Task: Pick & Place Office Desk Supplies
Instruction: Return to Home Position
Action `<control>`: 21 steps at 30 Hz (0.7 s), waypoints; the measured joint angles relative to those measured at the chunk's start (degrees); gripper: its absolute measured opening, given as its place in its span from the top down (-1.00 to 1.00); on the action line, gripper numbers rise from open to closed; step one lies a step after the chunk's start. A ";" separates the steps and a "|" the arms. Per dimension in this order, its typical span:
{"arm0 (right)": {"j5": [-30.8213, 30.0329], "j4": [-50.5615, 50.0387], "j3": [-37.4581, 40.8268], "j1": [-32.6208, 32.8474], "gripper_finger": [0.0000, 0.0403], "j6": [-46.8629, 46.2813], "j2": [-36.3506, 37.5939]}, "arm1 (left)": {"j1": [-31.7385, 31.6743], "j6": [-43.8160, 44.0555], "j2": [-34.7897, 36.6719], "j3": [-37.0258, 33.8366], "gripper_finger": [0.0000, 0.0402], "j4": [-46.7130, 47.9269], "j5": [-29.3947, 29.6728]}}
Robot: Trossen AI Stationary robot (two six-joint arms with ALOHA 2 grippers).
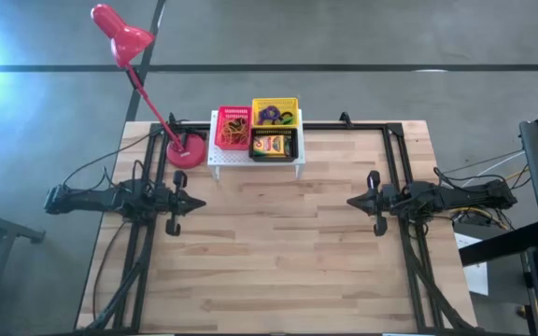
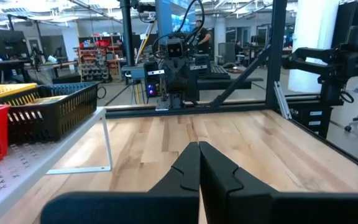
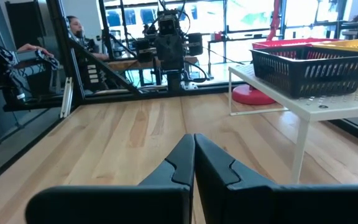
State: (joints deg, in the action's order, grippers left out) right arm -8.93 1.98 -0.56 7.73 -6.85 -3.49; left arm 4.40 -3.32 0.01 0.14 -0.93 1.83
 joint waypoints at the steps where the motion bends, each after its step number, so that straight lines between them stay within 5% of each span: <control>1: 0.00 0.00 0.00 0.00 0.96 0.00 0.00 | 0.00 0.24 0.00 0.00 1.00 0.00 0.00; 21: 0.00 0.00 0.00 0.00 0.96 0.00 0.00 | 0.00 0.38 -0.12 0.02 0.97 0.04 0.00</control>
State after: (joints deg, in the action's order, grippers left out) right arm -8.93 1.98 -0.56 7.73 -6.85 -3.49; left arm 4.40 -2.94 -0.11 0.16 -0.89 1.83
